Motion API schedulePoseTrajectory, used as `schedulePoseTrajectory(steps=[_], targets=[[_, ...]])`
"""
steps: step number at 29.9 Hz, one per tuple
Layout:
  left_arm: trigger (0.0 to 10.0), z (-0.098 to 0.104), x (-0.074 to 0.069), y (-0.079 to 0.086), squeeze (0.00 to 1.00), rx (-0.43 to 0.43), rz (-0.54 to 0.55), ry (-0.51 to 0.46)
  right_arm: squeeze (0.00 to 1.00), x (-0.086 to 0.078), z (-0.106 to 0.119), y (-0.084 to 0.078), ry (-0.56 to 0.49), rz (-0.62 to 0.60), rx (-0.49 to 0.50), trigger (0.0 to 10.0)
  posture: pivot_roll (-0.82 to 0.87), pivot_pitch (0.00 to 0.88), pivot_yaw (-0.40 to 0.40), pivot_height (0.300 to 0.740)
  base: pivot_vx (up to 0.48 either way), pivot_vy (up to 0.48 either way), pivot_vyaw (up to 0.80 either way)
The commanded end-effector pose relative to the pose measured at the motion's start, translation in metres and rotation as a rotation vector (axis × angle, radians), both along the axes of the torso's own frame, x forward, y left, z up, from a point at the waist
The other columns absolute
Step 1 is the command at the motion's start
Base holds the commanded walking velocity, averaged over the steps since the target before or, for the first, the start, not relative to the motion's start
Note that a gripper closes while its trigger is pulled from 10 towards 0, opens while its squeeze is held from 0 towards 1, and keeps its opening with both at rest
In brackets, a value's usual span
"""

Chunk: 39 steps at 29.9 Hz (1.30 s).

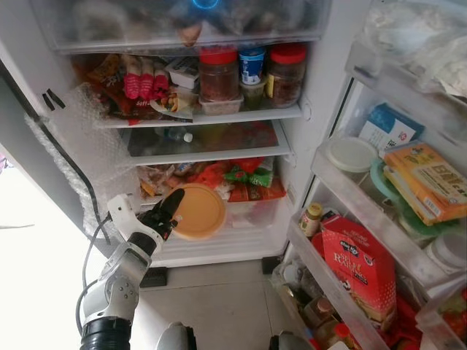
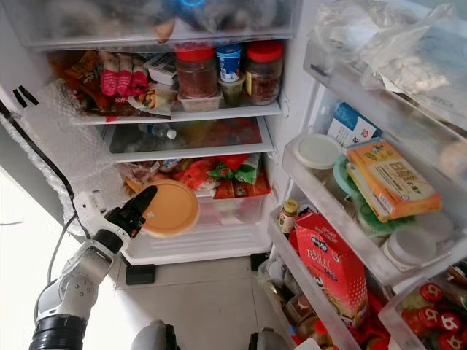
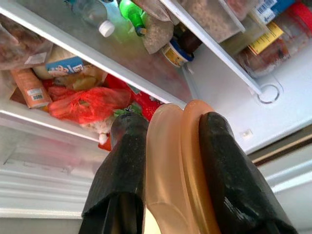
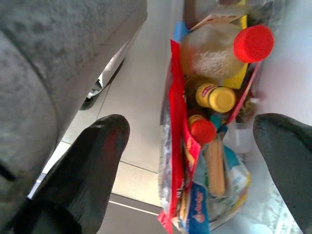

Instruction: Restocking fridge

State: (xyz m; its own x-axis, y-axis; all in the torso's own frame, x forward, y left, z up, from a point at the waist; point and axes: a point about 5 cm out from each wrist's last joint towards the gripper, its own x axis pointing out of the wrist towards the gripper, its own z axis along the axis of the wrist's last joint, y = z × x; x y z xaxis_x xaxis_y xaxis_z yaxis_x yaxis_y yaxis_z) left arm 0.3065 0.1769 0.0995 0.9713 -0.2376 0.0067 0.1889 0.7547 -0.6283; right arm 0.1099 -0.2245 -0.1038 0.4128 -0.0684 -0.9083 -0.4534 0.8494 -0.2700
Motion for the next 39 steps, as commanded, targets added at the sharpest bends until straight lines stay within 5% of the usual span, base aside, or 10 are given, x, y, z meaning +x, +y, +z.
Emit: schedulePoseTrajectory(steps=[1,24,32,39], targets=[[10.0,0.0,0.001,0.003,0.0,0.004,0.014,0.002,0.0,-0.014,-0.006,0.011,0.056,0.019,0.032,10.0,-0.04,0.092,0.044,0.658,0.304,0.0,0.0],[10.0,-0.002,0.004,0.0,0.0,-0.026,0.0,0.012,0.0,-0.016,-0.007,0.013,0.063,0.011,0.047,10.0,-0.04,0.097,0.047,0.658,0.315,0.0,0.0],[10.0,-0.012,0.013,0.008,0.0,-0.207,0.065,0.068,0.0,-0.017,-0.007,0.013,0.065,0.011,0.051,10.0,-0.04,0.098,0.048,0.658,0.303,0.0,0.0],[10.0,-0.022,0.022,0.012,0.0,-0.213,0.091,0.102,0.0,-0.017,-0.007,0.013,0.067,0.017,0.05,10.0,-0.04,0.1,0.044,0.658,0.303,0.0,0.0]])
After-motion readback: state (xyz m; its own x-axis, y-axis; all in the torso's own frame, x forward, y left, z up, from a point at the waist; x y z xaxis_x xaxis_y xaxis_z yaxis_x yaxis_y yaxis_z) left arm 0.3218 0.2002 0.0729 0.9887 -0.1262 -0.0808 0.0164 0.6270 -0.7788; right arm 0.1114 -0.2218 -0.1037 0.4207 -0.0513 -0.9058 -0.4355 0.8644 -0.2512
